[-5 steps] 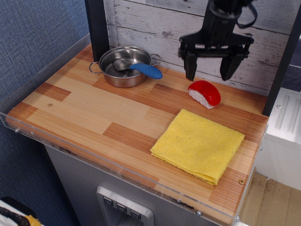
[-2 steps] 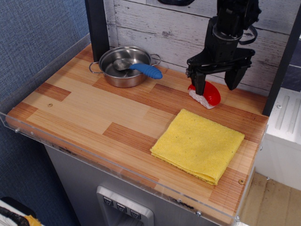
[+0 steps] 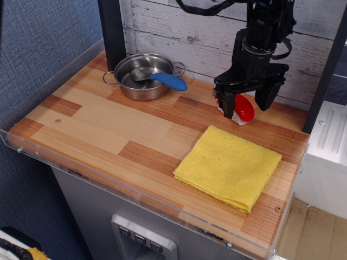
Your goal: Put the sushi in front of the pot
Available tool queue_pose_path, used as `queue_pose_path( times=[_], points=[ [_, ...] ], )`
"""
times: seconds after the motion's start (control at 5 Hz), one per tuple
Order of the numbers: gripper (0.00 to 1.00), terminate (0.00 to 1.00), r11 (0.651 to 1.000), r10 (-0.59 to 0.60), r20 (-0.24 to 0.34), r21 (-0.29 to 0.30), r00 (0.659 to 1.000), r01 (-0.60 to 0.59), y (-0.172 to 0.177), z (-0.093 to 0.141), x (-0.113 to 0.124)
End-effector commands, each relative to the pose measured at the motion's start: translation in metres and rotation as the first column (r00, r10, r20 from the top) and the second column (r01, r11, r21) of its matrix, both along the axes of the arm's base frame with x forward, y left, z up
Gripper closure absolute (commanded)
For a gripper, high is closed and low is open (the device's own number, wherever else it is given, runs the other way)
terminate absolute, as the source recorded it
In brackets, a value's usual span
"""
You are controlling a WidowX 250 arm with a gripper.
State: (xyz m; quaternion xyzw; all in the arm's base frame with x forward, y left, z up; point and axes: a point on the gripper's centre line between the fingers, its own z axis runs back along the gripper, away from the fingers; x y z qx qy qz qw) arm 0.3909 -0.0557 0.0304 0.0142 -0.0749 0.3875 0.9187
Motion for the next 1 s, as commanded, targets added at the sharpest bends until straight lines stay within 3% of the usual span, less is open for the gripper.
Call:
queue_pose_path(
  times=[0.0,0.2,0.4,0.8],
  points=[
    [0.00,0.00,0.999,0.034,0.013,-0.028,0.999,-0.034,0.008,0.003,0.012],
    [0.00,0.00,0.998,0.043,0.017,-0.042,0.999,-0.043,0.008,-0.001,0.013],
    [1.00,0.00,0.996,0.075,0.042,-0.058,0.996,-0.072,0.008,-0.001,0.014],
    [1.00,0.00,0.991,0.113,0.096,-0.076,0.989,-0.106,0.009,0.024,0.014]
  ],
)
